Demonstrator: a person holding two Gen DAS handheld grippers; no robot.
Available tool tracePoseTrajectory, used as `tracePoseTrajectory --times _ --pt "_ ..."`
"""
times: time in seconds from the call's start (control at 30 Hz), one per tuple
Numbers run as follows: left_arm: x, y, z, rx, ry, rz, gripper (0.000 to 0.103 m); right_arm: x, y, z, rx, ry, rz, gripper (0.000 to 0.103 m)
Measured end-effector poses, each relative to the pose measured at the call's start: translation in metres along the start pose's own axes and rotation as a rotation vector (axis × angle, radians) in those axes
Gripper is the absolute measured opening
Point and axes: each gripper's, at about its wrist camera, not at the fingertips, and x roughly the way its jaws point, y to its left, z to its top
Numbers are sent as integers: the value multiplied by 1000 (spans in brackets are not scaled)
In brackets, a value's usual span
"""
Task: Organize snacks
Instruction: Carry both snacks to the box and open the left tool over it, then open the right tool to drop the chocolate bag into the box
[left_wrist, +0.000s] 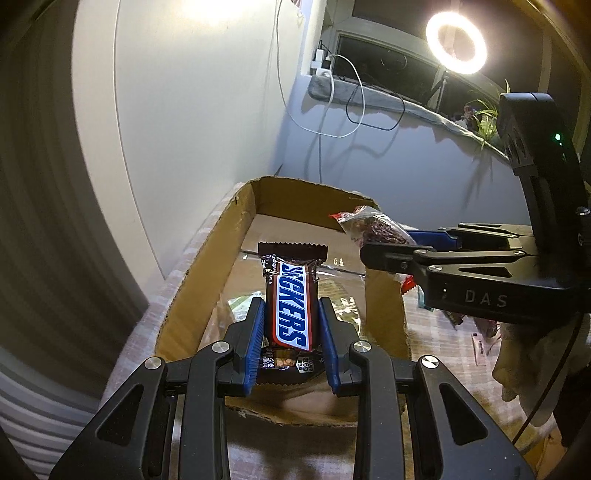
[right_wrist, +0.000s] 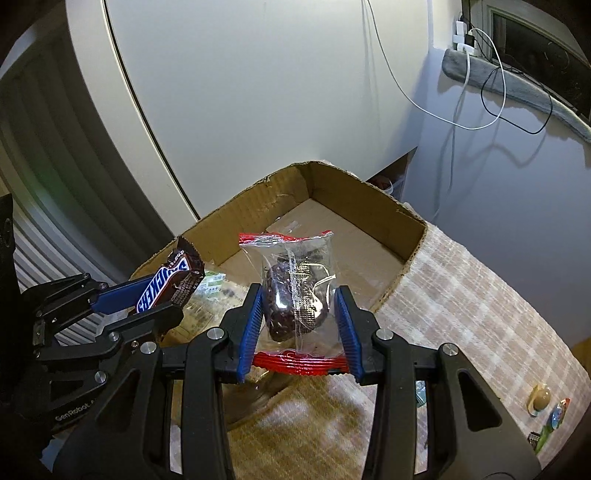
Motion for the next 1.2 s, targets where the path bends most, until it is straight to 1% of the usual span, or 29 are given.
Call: tracePoseTrajectory --times 0.2,0.33,0.4,0.43,0.57,0.77,0.9,1.03,1.2 --pt "4 2 0 -6 7 11 27 4 0 3 2 0 -3 41" --pt "2 1 2 -2 -2 21 27 4 2 4 -2 -7 -8 42" --pt "1 0 3 5 -6 28 29 4 2 5 -4 -12 -14 46" --pt "1 0 3 5 -8 31 32 3 2 5 -4 -15 -16 47" --pt "-2 -1 2 6 -13 29 33 -3 2 5 -2 -34 -24 61" --pt "-6 -7 2 10 -22 21 33 -17 -3 0 10 -57 -38 69" --pt "-11 -17 1 21 -32 -1 33 -37 -12 -11 27 -84 -52 75" --pt "-15 -33 -1 40 -40 -42 33 -66 -26 -24 47 -112 -81 76" --pt "-14 -59 -4 73 -36 -100 33 -103 -55 -47 95 -141 -128 77"
